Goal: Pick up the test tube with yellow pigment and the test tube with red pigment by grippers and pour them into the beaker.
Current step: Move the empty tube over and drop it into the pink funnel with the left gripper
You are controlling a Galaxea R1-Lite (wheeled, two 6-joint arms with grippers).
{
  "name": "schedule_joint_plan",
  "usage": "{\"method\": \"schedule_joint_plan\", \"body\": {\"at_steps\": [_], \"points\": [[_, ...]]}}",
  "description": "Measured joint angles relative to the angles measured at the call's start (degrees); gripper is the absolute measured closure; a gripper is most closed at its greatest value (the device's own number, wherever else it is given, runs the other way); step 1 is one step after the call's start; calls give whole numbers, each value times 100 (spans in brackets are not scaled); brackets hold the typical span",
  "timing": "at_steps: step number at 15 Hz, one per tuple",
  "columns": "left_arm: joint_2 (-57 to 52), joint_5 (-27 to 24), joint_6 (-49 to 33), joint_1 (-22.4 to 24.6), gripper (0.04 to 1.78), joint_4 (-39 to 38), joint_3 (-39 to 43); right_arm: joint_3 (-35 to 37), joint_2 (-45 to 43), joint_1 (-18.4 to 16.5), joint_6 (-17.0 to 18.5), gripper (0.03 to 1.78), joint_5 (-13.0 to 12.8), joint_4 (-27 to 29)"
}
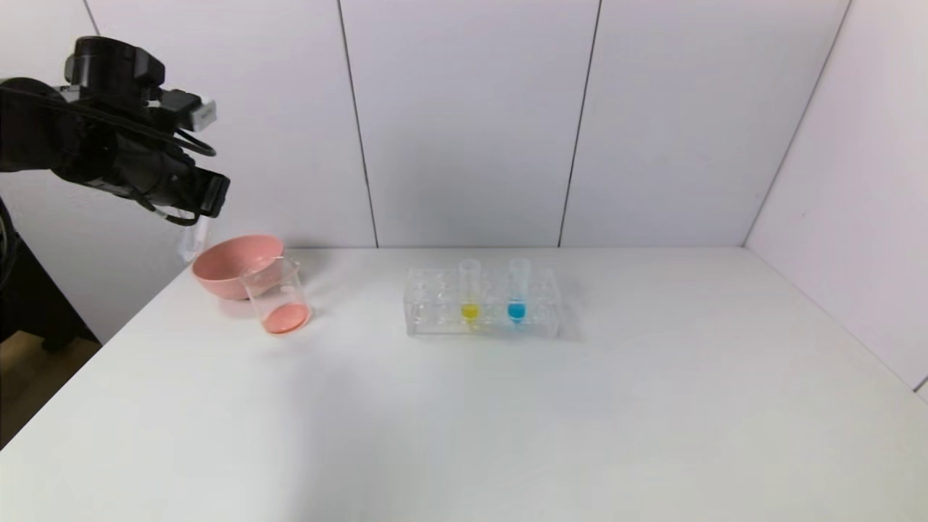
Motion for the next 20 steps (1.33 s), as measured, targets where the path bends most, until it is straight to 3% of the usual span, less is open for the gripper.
{"method": "schedule_joint_plan", "body": {"at_steps": [7,11,14,20], "points": [[-557,1084,-1749,272,137,-3995,2640,0,0,0,0,10,0,2],[41,1591,-2027,285,137,-6126,3305,0,1,0,-2,10,0,2],[700,1753,-2058,330,137,-6623,3126,0,0,0,0,10,0,0],[1668,1757,-2132,324,137,-6634,2350,0,1,0,0,10,0,0]]}}
